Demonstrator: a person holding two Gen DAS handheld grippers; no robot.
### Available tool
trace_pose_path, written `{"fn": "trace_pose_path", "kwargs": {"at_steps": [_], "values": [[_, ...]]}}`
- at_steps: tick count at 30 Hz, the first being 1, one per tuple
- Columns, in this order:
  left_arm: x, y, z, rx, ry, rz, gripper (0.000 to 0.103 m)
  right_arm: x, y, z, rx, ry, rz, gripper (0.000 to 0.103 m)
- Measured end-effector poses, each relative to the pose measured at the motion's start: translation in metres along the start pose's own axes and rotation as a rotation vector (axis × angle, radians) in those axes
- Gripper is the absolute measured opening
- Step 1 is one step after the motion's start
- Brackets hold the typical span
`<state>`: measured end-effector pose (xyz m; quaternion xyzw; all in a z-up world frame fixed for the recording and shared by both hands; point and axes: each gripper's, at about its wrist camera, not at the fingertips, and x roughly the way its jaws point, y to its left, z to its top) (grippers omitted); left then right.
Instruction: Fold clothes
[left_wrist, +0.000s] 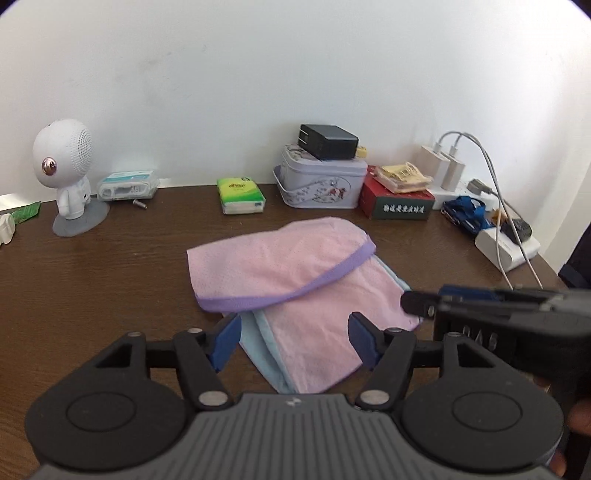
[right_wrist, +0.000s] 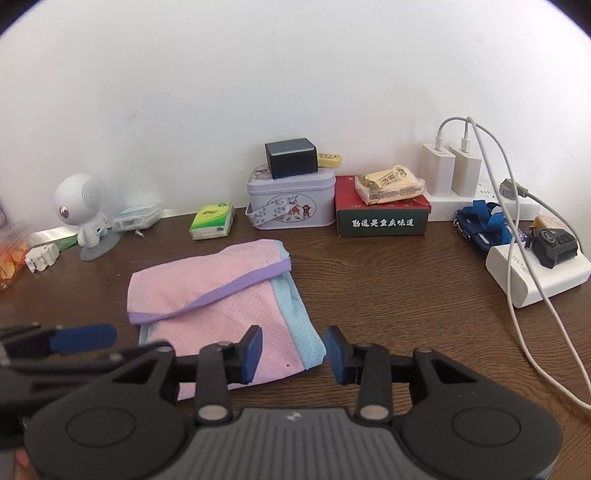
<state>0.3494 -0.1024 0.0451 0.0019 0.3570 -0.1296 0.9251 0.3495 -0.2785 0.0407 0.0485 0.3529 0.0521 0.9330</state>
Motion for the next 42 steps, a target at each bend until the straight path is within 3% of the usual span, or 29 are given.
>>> {"fn": "trace_pose_path", "kwargs": {"at_steps": [4, 5, 7, 8, 13, 16, 19, 23, 26, 27, 29, 30, 31, 35, 39, 42], "values": [[0.001, -0.005, -0.016, 0.002, 0.008, 0.036, 0.062, -0.013, -0.014, 0.005, 0.020, -0.016, 0.020, 0.038], [0.002, -0.005, -0.019, -0.002, 0.008, 0.047, 0.058, -0.013, -0.016, 0.005, 0.021, -0.010, 0.029, 0.038], [0.005, -0.003, -0.023, -0.019, 0.013, 0.076, 0.036, -0.008, -0.019, 0.004, 0.014, 0.005, 0.039, 0.038], [0.009, 0.003, -0.023, -0.033, 0.017, 0.092, 0.035, -0.005, -0.019, 0.003, 0.014, 0.011, 0.046, 0.038], [0.015, 0.028, -0.020, -0.069, 0.002, 0.147, 0.034, 0.021, -0.023, -0.005, 0.090, 0.073, 0.146, 0.038], [0.014, 0.037, -0.017, -0.102, 0.002, 0.098, 0.037, 0.029, -0.013, -0.010, 0.066, 0.080, 0.148, 0.037], [0.016, 0.034, -0.017, -0.062, -0.001, 0.116, 0.038, 0.030, -0.003, -0.010, 0.015, 0.066, 0.122, 0.037], [0.001, 0.040, -0.011, -0.090, 0.000, 0.155, 0.040, 0.014, -0.003, -0.003, 0.030, 0.067, 0.132, 0.036], [-0.041, 0.042, 0.002, -0.057, -0.047, 0.198, 0.046, -0.034, 0.002, 0.015, 0.001, 0.002, 0.119, 0.040], [-0.064, 0.042, 0.005, -0.047, -0.075, 0.214, 0.053, -0.056, 0.005, 0.016, -0.011, -0.028, 0.107, 0.047], [-0.117, 0.044, -0.004, -0.028, -0.142, 0.212, 0.080, -0.102, 0.010, 0.016, -0.036, -0.088, 0.086, 0.066], [-0.144, 0.046, -0.017, -0.022, -0.172, 0.210, 0.099, -0.130, 0.011, 0.006, -0.047, -0.131, 0.097, 0.080], [-0.171, 0.047, -0.030, -0.015, -0.202, 0.209, 0.103, -0.154, 0.012, -0.010, -0.051, -0.165, 0.118, 0.088], [-0.231, 0.049, -0.098, -0.019, -0.159, 0.187, 0.103, -0.223, 0.015, -0.084, -0.066, -0.217, 0.172, 0.093], [-0.256, 0.042, -0.140, 0.007, -0.168, 0.209, 0.103, -0.238, 0.034, -0.133, -0.143, -0.190, 0.096, 0.093], [-0.270, 0.035, -0.165, 0.033, -0.200, 0.248, 0.103, -0.250, 0.046, -0.155, -0.143, -0.220, 0.062, 0.095]]}}
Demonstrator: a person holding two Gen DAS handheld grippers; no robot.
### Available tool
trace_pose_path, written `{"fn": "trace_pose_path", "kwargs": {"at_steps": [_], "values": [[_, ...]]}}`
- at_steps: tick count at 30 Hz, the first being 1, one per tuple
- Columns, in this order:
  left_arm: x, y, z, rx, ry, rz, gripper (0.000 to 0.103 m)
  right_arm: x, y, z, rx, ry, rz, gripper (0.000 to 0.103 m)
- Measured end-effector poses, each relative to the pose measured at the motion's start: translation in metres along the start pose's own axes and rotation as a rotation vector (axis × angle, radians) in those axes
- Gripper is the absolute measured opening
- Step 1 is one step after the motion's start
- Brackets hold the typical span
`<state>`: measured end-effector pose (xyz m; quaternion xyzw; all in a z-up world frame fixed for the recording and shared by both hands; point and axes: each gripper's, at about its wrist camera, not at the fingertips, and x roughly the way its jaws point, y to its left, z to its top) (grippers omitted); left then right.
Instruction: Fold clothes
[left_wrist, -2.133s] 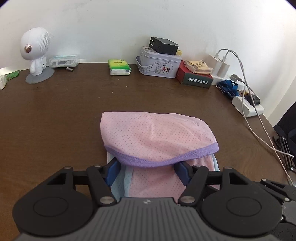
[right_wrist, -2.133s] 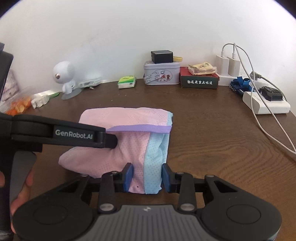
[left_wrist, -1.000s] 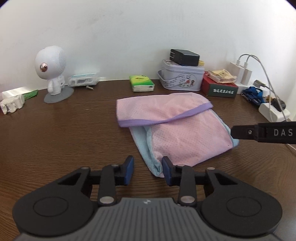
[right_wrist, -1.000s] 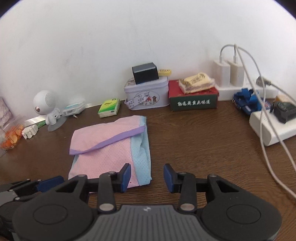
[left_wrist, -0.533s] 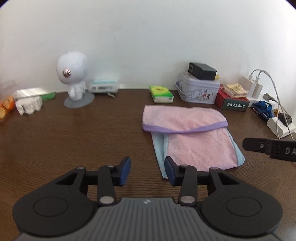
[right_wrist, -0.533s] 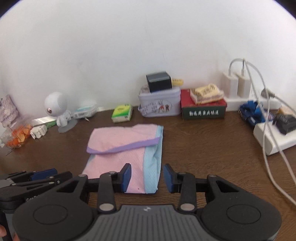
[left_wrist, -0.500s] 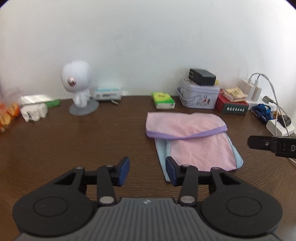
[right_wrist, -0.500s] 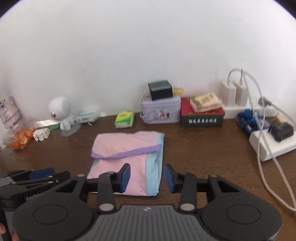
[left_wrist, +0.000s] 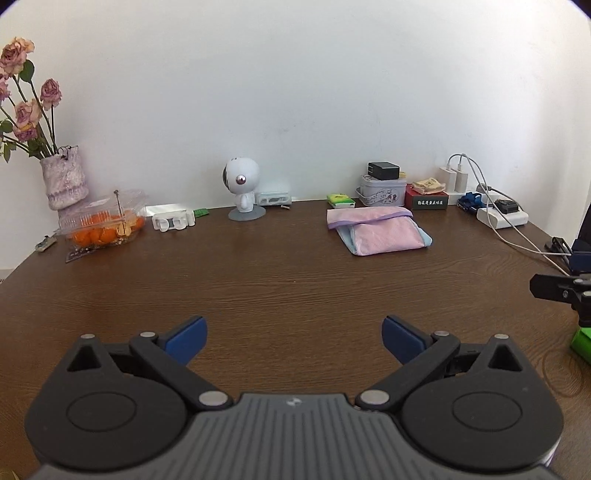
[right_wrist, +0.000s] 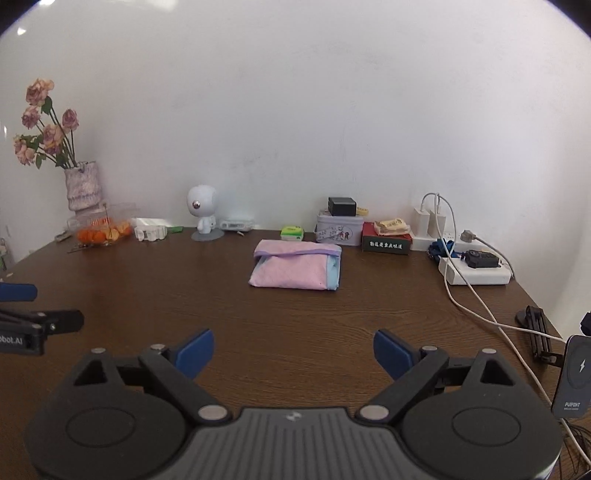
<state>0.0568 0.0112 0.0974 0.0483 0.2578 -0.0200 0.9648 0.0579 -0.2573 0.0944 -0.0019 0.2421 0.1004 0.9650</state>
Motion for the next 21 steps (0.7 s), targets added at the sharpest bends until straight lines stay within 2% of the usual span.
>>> {"fn": "trace_pose_path", "kwargs": {"at_steps": [3, 5, 8, 11, 15, 21], "values": [[-0.010, -0.009, -0.027, 0.060, -0.008, 0.032, 0.103, -0.010, 0.007, -0.017, 0.069, -0.032, -0.001, 0.099], [-0.017, -0.015, -0.048, 0.082, -0.015, 0.050, 0.103, -0.010, 0.012, -0.033, 0.121, 0.021, -0.002, 0.099], [-0.021, -0.012, -0.073, -0.004, 0.012, 0.022, 0.103, -0.013, 0.023, -0.060, 0.141, 0.059, -0.010, 0.099], [-0.020, -0.004, -0.092, -0.100, 0.056, 0.003, 0.103, -0.020, 0.032, -0.081, 0.136, 0.034, -0.047, 0.099], [-0.018, -0.007, -0.102, -0.094, 0.043, 0.050, 0.103, -0.016, 0.034, -0.102, 0.163, 0.093, -0.041, 0.099], [-0.009, -0.025, -0.106, -0.003, 0.090, 0.053, 0.103, -0.012, 0.046, -0.114, 0.126, 0.094, -0.082, 0.100]]}}
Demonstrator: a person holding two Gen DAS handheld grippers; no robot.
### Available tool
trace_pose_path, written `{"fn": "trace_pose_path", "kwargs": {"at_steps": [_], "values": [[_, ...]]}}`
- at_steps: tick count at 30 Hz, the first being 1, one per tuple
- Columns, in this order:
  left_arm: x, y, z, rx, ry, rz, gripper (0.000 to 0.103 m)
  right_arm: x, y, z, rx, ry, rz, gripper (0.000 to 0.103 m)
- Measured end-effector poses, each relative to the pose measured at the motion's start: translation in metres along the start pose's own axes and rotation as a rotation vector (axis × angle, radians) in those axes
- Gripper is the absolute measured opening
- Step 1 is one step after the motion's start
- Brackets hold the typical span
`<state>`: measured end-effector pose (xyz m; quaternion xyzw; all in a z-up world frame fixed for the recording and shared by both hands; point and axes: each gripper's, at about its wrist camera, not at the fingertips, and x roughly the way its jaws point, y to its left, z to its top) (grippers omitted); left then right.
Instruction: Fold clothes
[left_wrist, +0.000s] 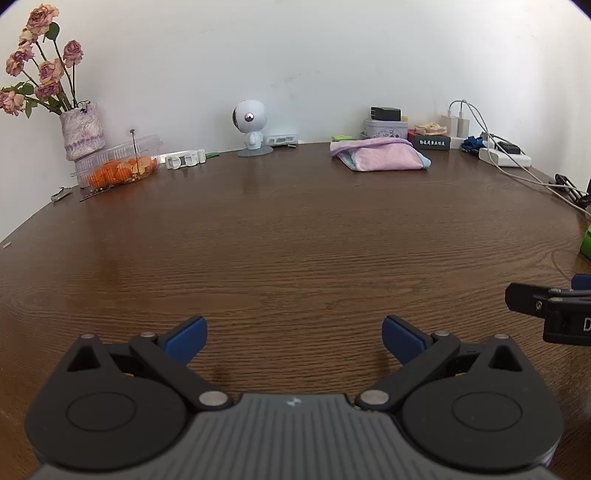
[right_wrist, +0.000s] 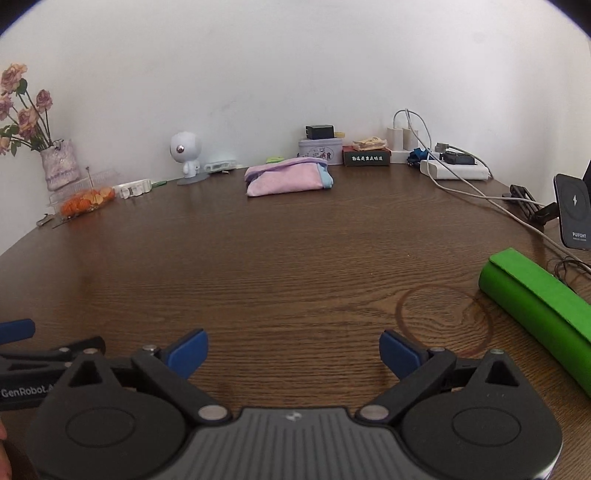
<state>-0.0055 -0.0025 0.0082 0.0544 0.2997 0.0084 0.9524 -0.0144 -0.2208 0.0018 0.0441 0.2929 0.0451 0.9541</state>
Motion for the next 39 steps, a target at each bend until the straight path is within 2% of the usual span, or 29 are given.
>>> {"fn": "trace_pose_path", "kwargs": {"at_steps": [3, 10, 14, 19, 24, 27, 39], "values": [[0.003, -0.003, 0.000, 0.008, 0.019, -0.003, 0.103, 0.006, 0.004, 0.002, -0.018, 0.032, -0.008, 0.100], [0.008, 0.005, -0.001, -0.062, 0.053, -0.059, 0.103, 0.016, 0.017, 0.004, -0.079, 0.088, -0.039, 0.103], [0.010, 0.004, 0.001, -0.058, 0.056, -0.073, 0.103, 0.023, 0.018, 0.009, -0.064, 0.106, -0.069, 0.103], [0.009, 0.000, 0.001, -0.058, 0.056, -0.070, 0.102, 0.035, 0.020, 0.016, -0.062, 0.108, -0.080, 0.103], [0.007, -0.001, 0.000, -0.062, 0.056, -0.065, 0.103, 0.022, 0.018, 0.007, -0.083, 0.109, -0.048, 0.103], [0.007, -0.002, 0.001, -0.067, 0.058, -0.060, 0.103, 0.014, 0.018, 0.001, -0.068, 0.087, -0.080, 0.103], [0.007, -0.006, 0.002, -0.068, 0.058, -0.054, 0.103, 0.021, 0.017, 0.006, -0.047, 0.104, -0.097, 0.103]]}}
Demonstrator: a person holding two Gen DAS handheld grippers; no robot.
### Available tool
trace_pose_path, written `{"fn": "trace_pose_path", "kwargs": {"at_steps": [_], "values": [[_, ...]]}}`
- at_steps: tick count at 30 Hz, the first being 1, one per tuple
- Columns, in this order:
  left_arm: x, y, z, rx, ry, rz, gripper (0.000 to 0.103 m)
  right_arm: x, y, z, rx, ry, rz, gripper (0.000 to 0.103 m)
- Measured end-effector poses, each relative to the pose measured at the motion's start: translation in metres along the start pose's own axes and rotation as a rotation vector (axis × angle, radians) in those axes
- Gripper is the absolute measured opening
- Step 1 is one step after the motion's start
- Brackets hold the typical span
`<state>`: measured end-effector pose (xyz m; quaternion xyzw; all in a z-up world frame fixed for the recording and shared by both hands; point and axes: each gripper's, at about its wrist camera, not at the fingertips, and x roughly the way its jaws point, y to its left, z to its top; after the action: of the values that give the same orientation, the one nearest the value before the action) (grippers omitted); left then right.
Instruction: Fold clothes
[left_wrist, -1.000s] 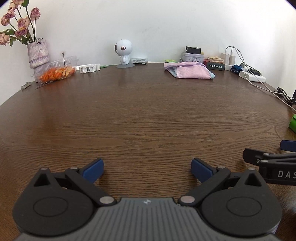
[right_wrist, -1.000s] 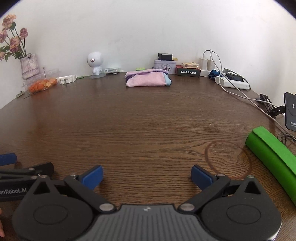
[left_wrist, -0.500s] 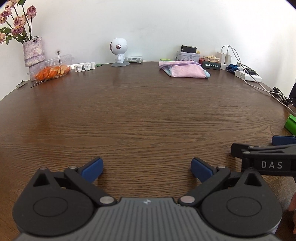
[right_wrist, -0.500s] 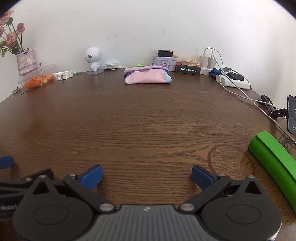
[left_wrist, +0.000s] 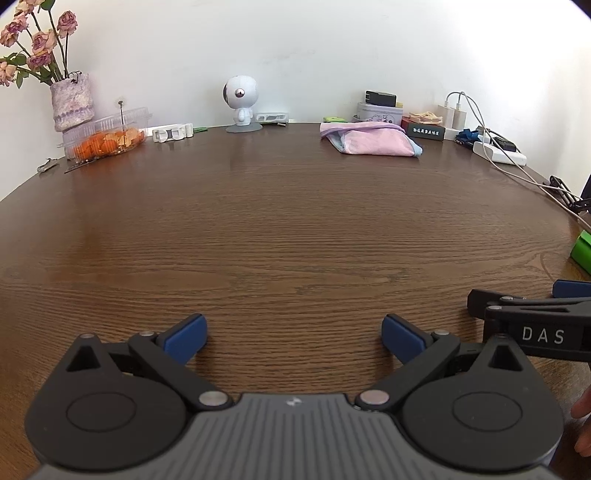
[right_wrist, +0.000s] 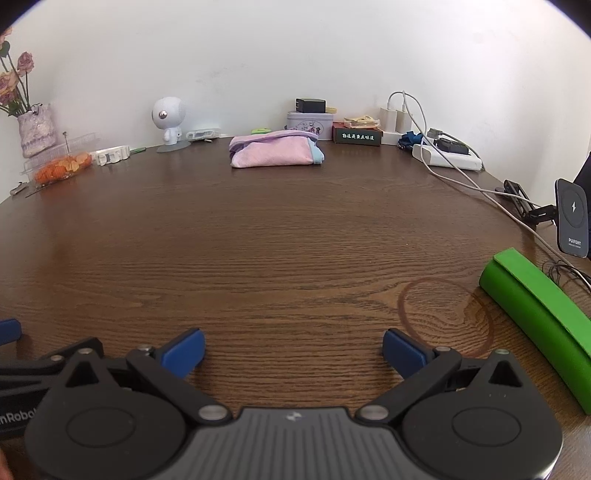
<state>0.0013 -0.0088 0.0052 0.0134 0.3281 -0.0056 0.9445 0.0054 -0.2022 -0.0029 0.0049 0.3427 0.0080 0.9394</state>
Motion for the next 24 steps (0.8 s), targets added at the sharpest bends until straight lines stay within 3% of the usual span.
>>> {"fn": "trace_pose_path", "kwargs": {"at_steps": [11, 15, 20, 24], "values": [[-0.001, 0.002, -0.001, 0.003, -0.001, -0.011, 0.103, -0.005, -0.002, -0.006, -0.023, -0.020, 0.030, 0.103], [0.000, 0.006, 0.000, -0.040, -0.002, 0.055, 0.103, -0.006, 0.001, -0.007, -0.043, -0.020, 0.051, 0.103], [0.003, 0.006, 0.003, -0.013, 0.007, 0.014, 0.102, -0.004, 0.002, -0.004, -0.045, -0.014, 0.057, 0.103], [0.000, -0.003, -0.001, 0.050, -0.001, -0.059, 0.102, -0.004, -0.002, -0.005, -0.002, -0.018, -0.001, 0.103]]}}
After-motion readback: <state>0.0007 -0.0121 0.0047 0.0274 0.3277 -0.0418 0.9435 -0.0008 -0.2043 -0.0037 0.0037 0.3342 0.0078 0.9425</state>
